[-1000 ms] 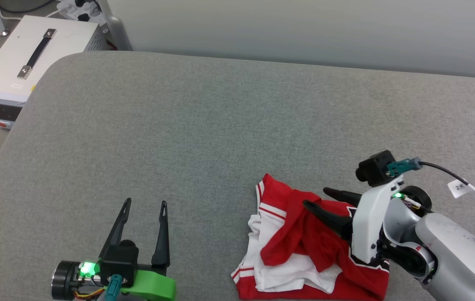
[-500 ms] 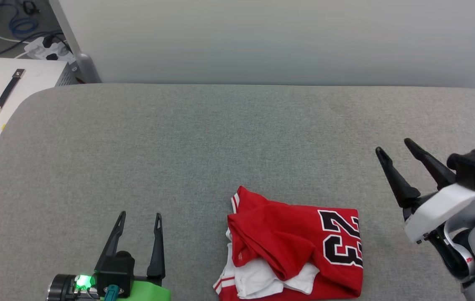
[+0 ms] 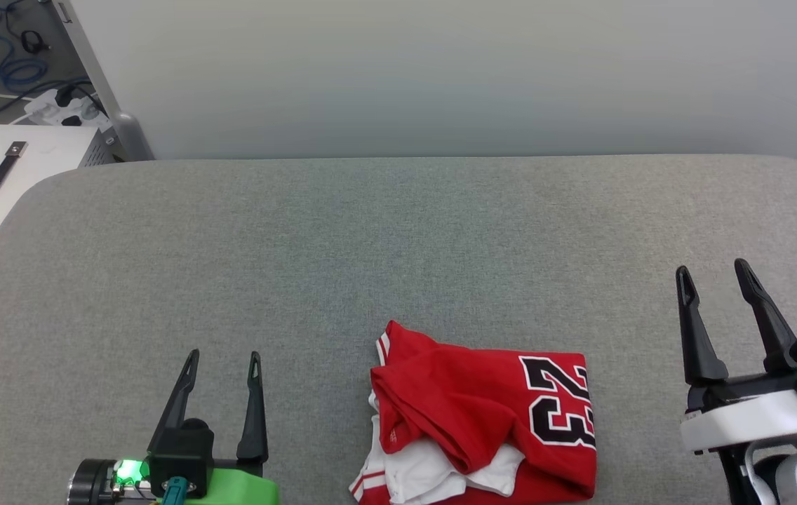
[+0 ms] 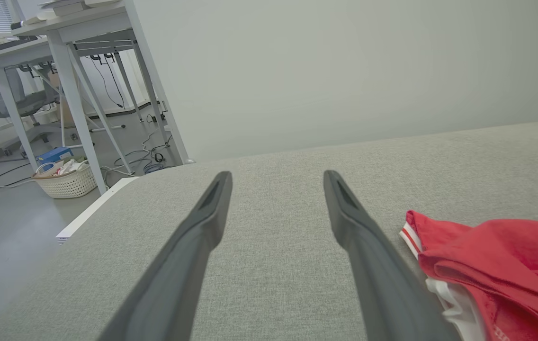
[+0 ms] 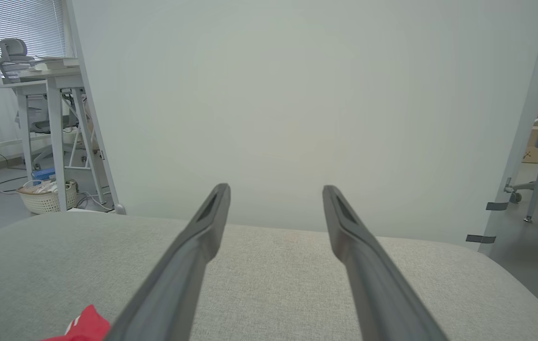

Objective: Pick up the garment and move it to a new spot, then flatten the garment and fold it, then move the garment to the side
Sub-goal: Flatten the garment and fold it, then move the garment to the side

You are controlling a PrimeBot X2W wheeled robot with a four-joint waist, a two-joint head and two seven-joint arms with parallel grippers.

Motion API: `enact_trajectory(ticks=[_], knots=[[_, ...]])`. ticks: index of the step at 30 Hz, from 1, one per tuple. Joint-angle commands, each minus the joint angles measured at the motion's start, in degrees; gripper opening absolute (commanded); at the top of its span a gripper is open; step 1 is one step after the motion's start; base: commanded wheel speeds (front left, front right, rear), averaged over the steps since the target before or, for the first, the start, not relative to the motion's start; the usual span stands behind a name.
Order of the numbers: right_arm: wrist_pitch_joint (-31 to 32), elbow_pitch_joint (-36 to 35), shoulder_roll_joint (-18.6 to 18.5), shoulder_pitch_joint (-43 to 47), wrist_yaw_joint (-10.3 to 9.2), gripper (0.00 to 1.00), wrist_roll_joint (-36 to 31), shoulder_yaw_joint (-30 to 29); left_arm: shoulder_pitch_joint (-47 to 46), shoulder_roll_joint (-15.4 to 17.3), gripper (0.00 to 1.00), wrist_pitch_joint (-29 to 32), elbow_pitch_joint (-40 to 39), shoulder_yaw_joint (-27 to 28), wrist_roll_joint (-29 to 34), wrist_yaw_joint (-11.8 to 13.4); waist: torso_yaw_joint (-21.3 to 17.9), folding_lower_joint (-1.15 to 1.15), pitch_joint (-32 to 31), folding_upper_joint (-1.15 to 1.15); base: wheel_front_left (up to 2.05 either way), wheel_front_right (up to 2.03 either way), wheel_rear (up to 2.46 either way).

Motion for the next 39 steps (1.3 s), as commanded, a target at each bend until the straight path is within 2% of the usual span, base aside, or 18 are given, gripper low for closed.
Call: enact_trajectory(ticks=[1,7,14,31,39], knots=[[-0.5,-1.0,1.3,1.6,-0.03,1.0,-0.6,-0.9,0.0,0.4,1.0,-0.3,-0.3,0.1,-0.1,0.1,0.0,0.0,-0.2,0.0,0.0,0.0,0.0],[-0.5,-5.8,5.2,7.2,-0.03,1.0,-2.9,-3.1,0.3,0.4,1.0,-0.3,-0.9,0.5,-0.4,0.0,0.0,0.0,-0.7,0.0,0.0,0.0,0.0],[-0.6,-6.4,6.7,11.8,-0.03,1.0,-4.2,-2.4,0.8,0.5,1.0,-0.3,-1.4,1.2,-0.9,-0.7,0.1,0.0,-1.1,0.0,0.0,0.0,0.0],[-0.6,-3.6,6.5,13.2,-0.03,1.0,-6.7,-0.8,1.7,-0.1,1.0,-0.3,0.3,1.8,-1.0,-1.8,0.6,0.0,-1.9,0.0,0.0,0.0,0.0],[-0.6,-4.3,4.6,8.8,-0.03,1.0,-7.2,-2.0,1.5,-0.4,1.0,-0.3,0.7,2.1,-0.8,-2.0,0.7,0.0,-1.7,0.0,0.0,0.0,0.0]])
